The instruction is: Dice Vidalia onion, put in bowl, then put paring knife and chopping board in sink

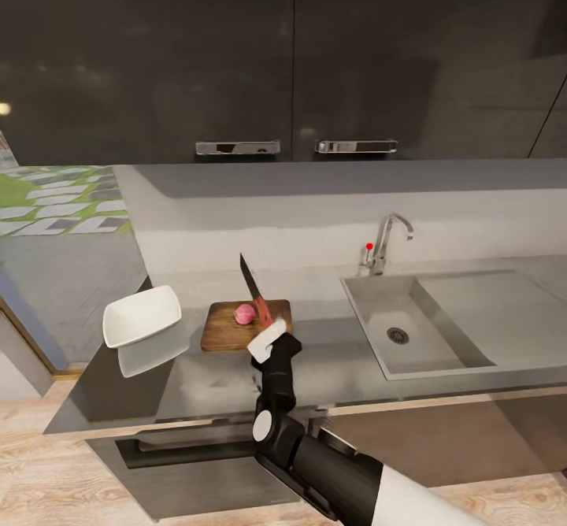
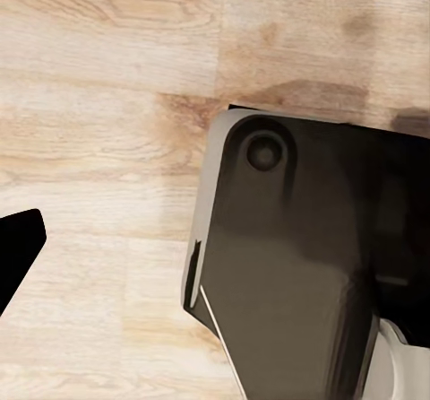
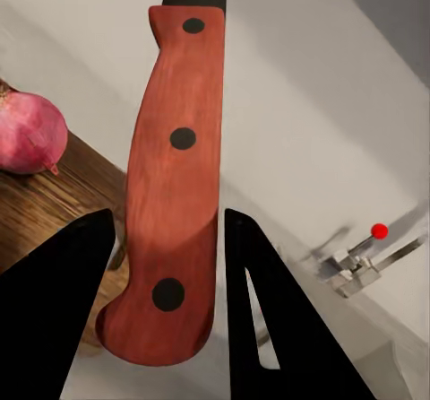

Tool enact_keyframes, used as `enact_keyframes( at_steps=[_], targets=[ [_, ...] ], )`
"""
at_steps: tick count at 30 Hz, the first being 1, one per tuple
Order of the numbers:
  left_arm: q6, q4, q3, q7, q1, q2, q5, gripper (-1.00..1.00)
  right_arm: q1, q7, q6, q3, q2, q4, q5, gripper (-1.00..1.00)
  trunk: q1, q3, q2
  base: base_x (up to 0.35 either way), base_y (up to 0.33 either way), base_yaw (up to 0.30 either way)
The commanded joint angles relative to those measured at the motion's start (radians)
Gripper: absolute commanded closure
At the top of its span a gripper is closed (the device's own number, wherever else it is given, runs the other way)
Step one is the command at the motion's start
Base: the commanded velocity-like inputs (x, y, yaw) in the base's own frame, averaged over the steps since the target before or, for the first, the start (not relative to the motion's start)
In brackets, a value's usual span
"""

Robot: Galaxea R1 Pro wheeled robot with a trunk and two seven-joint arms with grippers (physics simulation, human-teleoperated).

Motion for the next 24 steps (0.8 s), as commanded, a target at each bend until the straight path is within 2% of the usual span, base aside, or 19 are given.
enact_keyframes(
  at_steps=[1, 10, 12, 14, 16, 17, 18, 19, 21, 24],
  targets=[
    [-0.001, -0.001, -0.001, -0.005, 0.0, 0.001, 0.01, -1.0, -0.002, -0.008, 0.009, 0.005, 0.001, 0.001, 0.003, 1.0, 0.001, -0.002, -0.002, 0.0, 0.0, 0.0],
    [-0.003, -0.002, -0.001, -0.005, 0.0, 0.001, 0.01, -1.0, -0.002, -0.022, 0.026, 0.007, 0.003, 0.003, 0.005, 1.0, 0.001, -0.002, -0.002, 0.0, 0.0, 0.0],
    [-0.003, -0.002, -0.001, -0.005, 0.0, 0.001, 0.01, -1.0, -0.002, -0.024, 0.097, 0.003, 0.003, 0.0, 0.011, 1.0, 0.001, -0.002, -0.002, 0.0, 0.0, 0.0],
    [-0.003, -0.003, -0.001, -0.005, 0.0, 0.001, 0.01, -1.0, -0.002, -0.027, 0.176, 0.0, 0.003, -0.004, 0.033, 1.0, 0.001, -0.002, -0.002, 0.0, 0.0, 0.0],
    [-0.003, -0.003, -0.001, -0.005, 0.0, 0.001, 0.01, -1.0, -0.002, -0.029, 0.263, -0.002, 0.008, -0.005, 0.103, 1.0, 0.001, -0.002, -0.002, 0.0, 0.0, 0.0],
    [-0.003, -0.003, -0.001, -0.005, 0.0, 0.001, 0.01, -1.0, -0.002, -0.029, 0.276, -0.003, 0.012, -0.005, 0.126, 1.0, 0.001, -0.002, -0.002, 0.0, 0.0, 0.0],
    [-0.003, -0.003, -0.001, -0.005, 0.0, 0.001, 0.01, -1.0, -0.002, -0.028, 0.297, -0.003, 0.022, -0.005, 0.177, 1.0, 0.001, -0.002, -0.002, 0.0, 0.0, 0.0],
    [-0.003, -0.003, -0.001, -0.005, 0.0, 0.001, 0.01, -1.0, -0.002, -0.027, 0.305, -0.003, 0.028, -0.005, 0.202, 1.0, 0.001, -0.002, -0.002, 0.0, 0.0, 0.0],
    [-0.003, -0.003, -0.001, -0.005, 0.0, 0.001, 0.01, -1.0, -0.002, -0.02, 0.324, -0.004, 0.048, 0.001, 0.283, 1.0, 0.001, -0.002, -0.002, 0.0, 0.0, 0.0],
    [-0.004, -0.003, -0.001, -0.005, 0.0, 0.001, 0.01, -1.0, -0.003, 0.017, 0.334, -0.005, 0.048, 0.019, 0.326, 1.0, 0.001, -0.002, -0.002, 0.0, 0.0, 0.0]
  ],
)
